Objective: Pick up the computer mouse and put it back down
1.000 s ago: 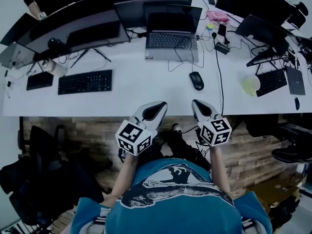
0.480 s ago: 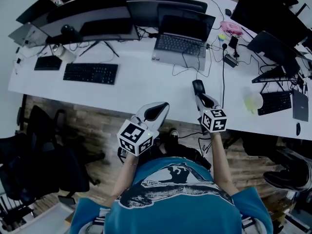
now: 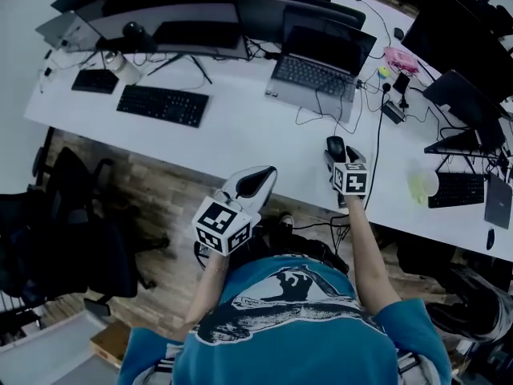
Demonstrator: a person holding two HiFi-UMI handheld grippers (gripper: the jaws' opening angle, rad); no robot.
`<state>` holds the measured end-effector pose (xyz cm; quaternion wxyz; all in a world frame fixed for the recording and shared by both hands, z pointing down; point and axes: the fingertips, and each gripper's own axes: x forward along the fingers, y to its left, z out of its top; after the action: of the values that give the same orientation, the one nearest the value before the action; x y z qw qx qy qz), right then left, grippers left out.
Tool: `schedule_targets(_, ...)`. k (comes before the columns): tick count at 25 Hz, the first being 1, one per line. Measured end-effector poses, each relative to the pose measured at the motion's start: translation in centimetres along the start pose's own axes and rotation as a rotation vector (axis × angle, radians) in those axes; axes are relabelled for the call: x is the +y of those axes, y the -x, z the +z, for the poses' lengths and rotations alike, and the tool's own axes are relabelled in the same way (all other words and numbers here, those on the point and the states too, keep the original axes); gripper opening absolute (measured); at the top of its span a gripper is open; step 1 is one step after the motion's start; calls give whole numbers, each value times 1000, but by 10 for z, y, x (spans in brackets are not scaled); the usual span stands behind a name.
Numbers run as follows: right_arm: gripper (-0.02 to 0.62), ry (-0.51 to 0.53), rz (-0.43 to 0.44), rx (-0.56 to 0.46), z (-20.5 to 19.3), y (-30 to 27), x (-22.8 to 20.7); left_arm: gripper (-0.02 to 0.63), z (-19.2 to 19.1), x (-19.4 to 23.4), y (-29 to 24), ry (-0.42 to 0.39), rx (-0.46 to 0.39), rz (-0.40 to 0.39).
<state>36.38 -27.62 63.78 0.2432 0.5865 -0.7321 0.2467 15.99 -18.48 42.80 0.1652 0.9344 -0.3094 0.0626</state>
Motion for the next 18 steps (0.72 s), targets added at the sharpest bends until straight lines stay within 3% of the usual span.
schedule_targets(7, 337, -53, -34, 93, -18, -28, -13, 14, -6, 1, 3, 8, 4, 35)
schedule_targets(13, 327, -96, -81, 82, -21, -33, -17, 14, -9, 4, 7, 13, 10, 54)
schedule_targets(18, 305, -81, -49, 72, -20, -30, -15, 14, -10, 4, 7, 14, 14, 52)
